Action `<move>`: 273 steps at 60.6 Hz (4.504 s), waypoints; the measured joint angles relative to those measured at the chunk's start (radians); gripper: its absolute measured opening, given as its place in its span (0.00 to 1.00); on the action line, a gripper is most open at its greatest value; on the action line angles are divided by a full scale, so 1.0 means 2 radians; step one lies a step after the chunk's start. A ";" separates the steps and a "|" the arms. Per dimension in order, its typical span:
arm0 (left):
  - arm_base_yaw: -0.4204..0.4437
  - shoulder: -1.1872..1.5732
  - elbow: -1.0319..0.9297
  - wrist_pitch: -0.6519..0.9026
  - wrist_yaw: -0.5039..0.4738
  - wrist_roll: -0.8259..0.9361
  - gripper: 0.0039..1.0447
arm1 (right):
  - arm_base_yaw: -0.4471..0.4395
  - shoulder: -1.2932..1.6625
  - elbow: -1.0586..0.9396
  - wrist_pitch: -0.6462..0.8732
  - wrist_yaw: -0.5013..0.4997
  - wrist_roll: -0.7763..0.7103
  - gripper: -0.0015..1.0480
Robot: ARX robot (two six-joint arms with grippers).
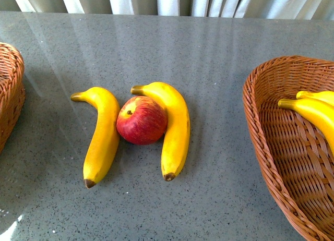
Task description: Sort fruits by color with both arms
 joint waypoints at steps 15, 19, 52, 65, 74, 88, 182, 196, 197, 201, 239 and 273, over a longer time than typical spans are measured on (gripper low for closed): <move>-0.089 -0.054 0.005 -0.026 0.043 -0.030 0.91 | 0.000 0.000 0.000 0.000 0.000 0.000 0.91; -0.130 -0.055 0.016 -0.030 0.054 -0.039 0.91 | 0.000 0.000 0.000 0.000 0.000 0.000 0.91; -0.280 0.051 0.047 -0.031 0.042 -0.022 0.91 | 0.000 0.000 0.000 0.000 0.000 0.000 0.91; -0.296 0.078 0.066 -0.024 0.037 -0.019 0.91 | 0.000 0.000 0.000 0.000 0.000 0.000 0.91; -0.303 0.100 0.076 -0.019 0.030 -0.013 0.91 | 0.000 0.000 0.000 0.000 0.000 0.000 0.91; -0.310 0.127 0.090 -0.019 0.020 0.001 0.91 | 0.000 0.000 0.000 0.000 0.000 0.000 0.91; -0.315 0.222 0.154 -0.024 0.008 0.021 0.91 | 0.000 0.000 0.000 0.000 0.000 0.000 0.91; -0.315 0.224 0.154 -0.025 0.006 0.021 0.84 | 0.000 0.000 0.000 0.000 0.000 0.000 0.91; -0.315 0.224 0.154 -0.025 0.006 0.021 0.81 | 0.000 0.000 0.000 0.000 0.000 0.000 0.91; -0.315 0.224 0.154 -0.025 0.006 0.020 0.75 | 0.000 0.000 0.000 0.000 0.000 0.000 0.91; -0.292 0.109 0.116 -0.036 0.046 0.031 0.69 | 0.000 0.000 0.000 0.000 0.000 0.000 0.91; -0.026 -0.091 -0.009 -0.055 0.124 0.030 0.68 | 0.000 0.000 0.000 0.000 0.000 0.000 0.91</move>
